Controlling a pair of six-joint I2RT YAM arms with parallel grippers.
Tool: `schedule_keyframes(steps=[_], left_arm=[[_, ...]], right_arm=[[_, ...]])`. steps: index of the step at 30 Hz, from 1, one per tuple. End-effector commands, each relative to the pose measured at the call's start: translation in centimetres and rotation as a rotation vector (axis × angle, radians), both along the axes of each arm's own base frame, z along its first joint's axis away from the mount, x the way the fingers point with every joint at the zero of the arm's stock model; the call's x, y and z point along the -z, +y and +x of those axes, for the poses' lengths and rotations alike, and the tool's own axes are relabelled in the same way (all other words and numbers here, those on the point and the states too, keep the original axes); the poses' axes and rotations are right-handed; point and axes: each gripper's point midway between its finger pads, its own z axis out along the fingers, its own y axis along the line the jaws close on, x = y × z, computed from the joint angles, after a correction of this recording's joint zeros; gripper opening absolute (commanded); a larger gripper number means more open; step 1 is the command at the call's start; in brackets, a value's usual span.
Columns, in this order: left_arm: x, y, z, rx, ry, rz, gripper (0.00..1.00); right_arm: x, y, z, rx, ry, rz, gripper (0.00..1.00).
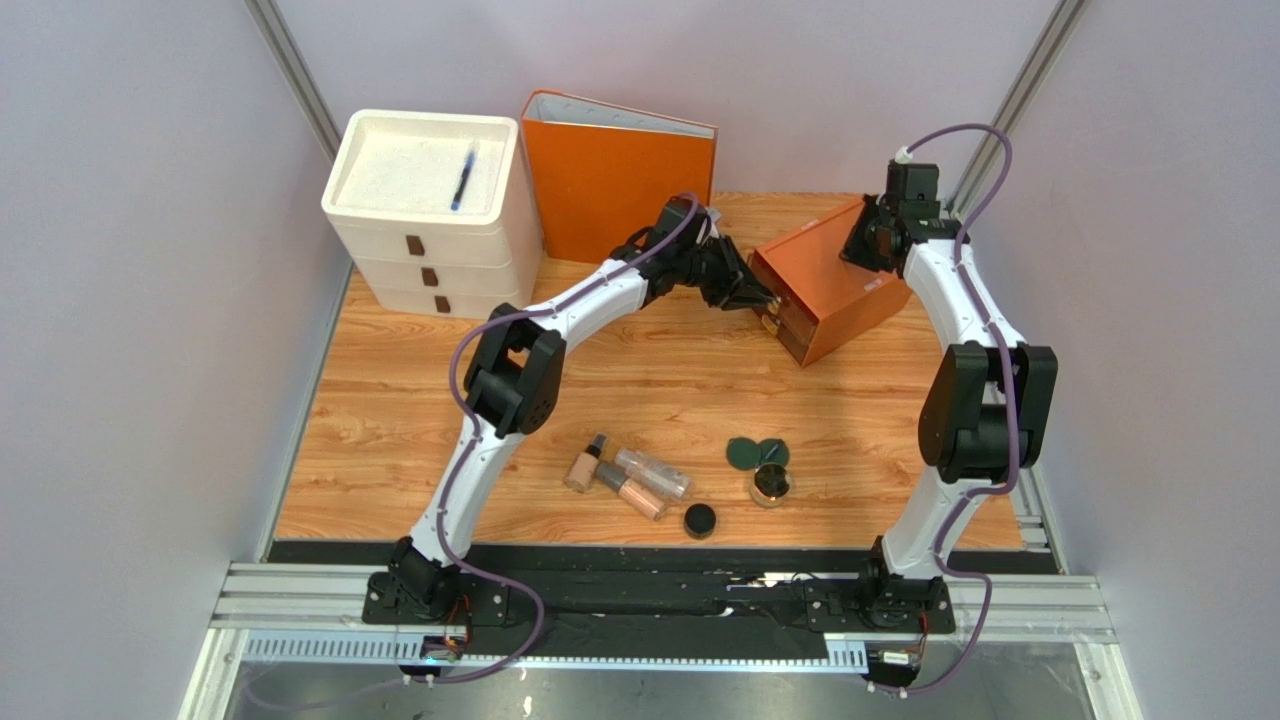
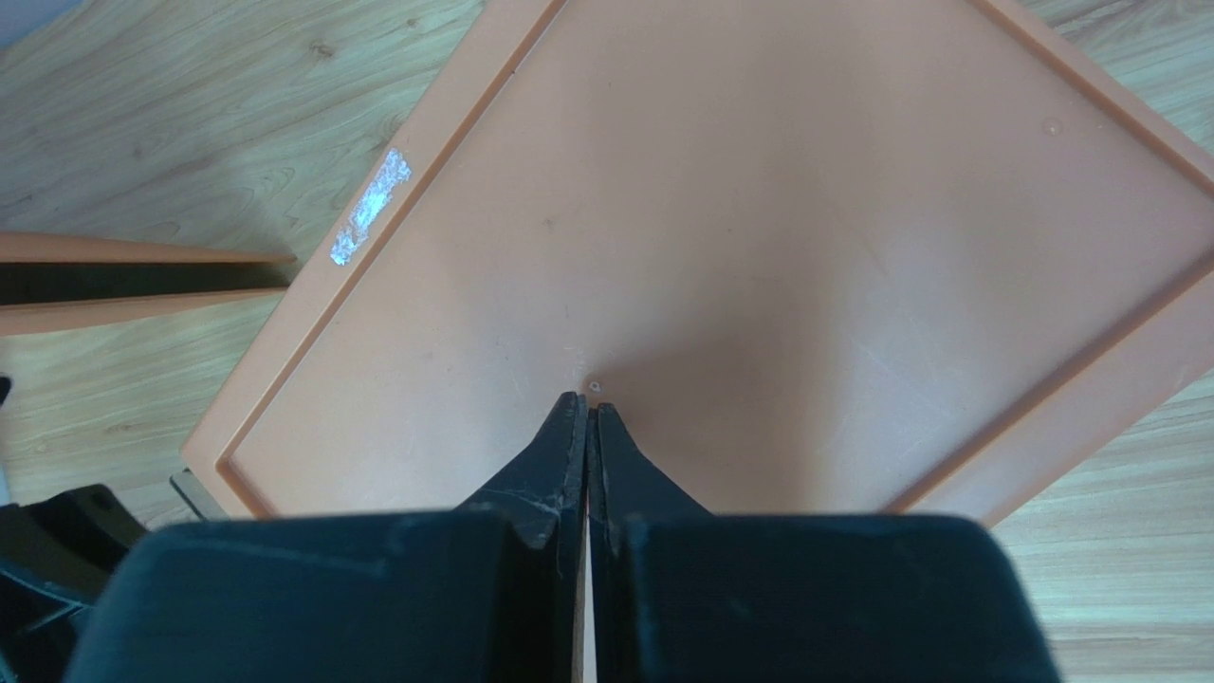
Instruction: Organize the makeup
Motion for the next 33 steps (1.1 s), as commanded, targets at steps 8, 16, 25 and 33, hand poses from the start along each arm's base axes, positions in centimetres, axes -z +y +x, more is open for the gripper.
schedule_keyframes(steps=[8,16,25,33], left_arm=[[3.8,6.7,-4.8,0.018,0.107,0.280,0.17],[2.9,10.4,-6.2,-0.008,0.071,0.349,0.19],[-1.4,11.6,-4.8,-0.015,-0.141,0.389,0.71],[-3.2,17.1,-6.6,0.084,-0.365,0.616,0.89]], right_arm=[[7.9,-0.1,-4.8,-0.006,0.307,0.020,0.00],[8.2,-0.1,-4.8,-0.006,0.317,0.024,0.00],[8.6,0.0,-5.0,-0.012,0.331,0.027,0.00],[8.5,0.3,-5.1,-0.023,0.333,0.042,0.00]])
